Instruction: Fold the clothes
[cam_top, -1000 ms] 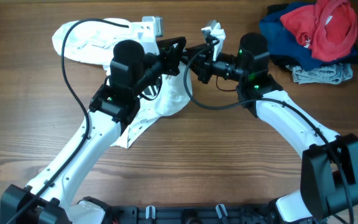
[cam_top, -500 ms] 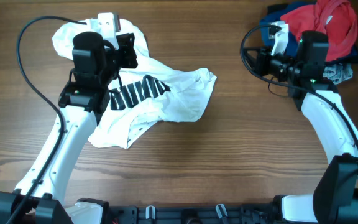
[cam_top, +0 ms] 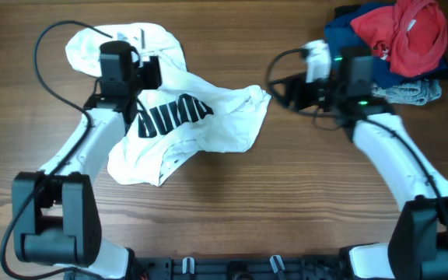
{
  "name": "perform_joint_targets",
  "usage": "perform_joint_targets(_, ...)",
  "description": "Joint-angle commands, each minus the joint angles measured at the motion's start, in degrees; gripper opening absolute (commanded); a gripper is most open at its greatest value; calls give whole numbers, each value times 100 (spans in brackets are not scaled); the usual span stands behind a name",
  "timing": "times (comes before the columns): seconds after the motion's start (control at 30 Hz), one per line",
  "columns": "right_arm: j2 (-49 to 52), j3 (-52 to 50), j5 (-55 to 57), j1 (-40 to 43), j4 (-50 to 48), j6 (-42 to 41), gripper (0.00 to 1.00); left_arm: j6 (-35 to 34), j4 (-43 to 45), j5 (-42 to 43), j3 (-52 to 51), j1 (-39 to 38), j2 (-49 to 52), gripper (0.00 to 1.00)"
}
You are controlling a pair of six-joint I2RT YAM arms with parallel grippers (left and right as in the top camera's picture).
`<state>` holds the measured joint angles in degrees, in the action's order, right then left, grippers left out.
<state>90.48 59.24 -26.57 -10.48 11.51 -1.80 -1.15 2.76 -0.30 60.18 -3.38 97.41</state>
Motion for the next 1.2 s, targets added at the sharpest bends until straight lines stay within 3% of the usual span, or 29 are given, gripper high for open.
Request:
perform_joint_targets(0.0,177,79,1252,-551,-57,-2,80,55,251,-129,133,549,2,72)
perform_joint_targets(0.2,382,79,1327,-756,-116,-125,80,96,442,87,612,1143,776,79)
perform_joint_targets(0.37,385,63,1327,-756,-42,-122,80,59,-452,109,1729,1165,2002,79)
perform_joint_targets(0.47,385,63,1327,-756,33,-122,80,-330,-1082,105,2092,1169,2328,77)
perform_joint_targets(0.7,385,63,1325,-756,50,-184,80,-1749,-1716,284,2087,1381,2339,64)
perform_joint_targets(0.9,385,63,1329,-756,2,-179,80,-2308,-1751,286,2079,1408,2347,48)
perform_joint_targets(1.17,385,63,1327,-756,9,-177,80,-2485,-1674,297,2072,1344,2684,37)
